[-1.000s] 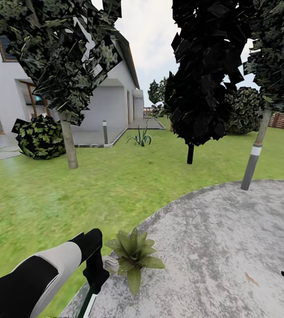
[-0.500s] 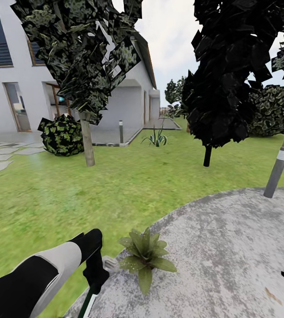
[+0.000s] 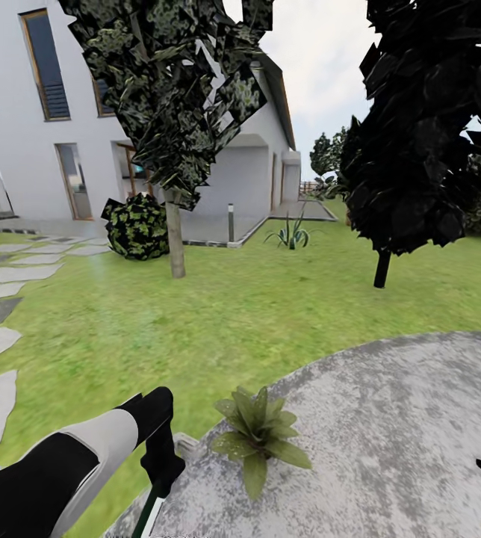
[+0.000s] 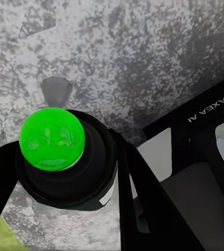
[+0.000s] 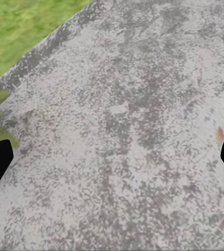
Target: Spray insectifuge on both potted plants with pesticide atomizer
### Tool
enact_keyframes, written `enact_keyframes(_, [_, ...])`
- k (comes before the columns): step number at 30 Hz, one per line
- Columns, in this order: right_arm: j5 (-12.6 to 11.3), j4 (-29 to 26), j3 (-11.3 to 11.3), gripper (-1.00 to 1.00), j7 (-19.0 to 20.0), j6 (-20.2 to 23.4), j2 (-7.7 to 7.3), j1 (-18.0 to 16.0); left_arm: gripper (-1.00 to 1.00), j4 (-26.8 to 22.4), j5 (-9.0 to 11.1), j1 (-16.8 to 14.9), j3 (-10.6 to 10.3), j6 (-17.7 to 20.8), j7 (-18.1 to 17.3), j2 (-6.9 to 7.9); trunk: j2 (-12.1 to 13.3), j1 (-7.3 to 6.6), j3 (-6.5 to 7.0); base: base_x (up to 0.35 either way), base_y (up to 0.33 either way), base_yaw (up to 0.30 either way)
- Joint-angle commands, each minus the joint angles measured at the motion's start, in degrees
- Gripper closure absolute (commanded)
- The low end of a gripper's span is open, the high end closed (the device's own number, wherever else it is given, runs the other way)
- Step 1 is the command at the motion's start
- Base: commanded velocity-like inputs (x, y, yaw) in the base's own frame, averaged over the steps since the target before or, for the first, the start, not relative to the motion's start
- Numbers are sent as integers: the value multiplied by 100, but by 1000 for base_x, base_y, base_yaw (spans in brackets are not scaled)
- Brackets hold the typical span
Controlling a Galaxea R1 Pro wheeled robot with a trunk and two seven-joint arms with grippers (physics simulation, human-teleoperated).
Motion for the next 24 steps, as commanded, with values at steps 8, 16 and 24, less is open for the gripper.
enact_keyframes(8, [51, -3, -3, -100, 50, 17, -1, -6, 100, -5, -61, -4, 7, 25, -53, -2, -3, -1, -7, 0, -323, 232])
enact_keyframes(16, [51, -7, -9, -100, 57, 17, -1, -6, 100, -5, -61, -4, 7, 23, -53, -2, -3, -1, -7, 0, -40, 19])
enact_keyframes(24, [51, -5, -9, -100, 51, 17, -1, -8, 100, -5, -61, -4, 7, 27, -53, -2, -3, -1, -7, 0, -26, 181])
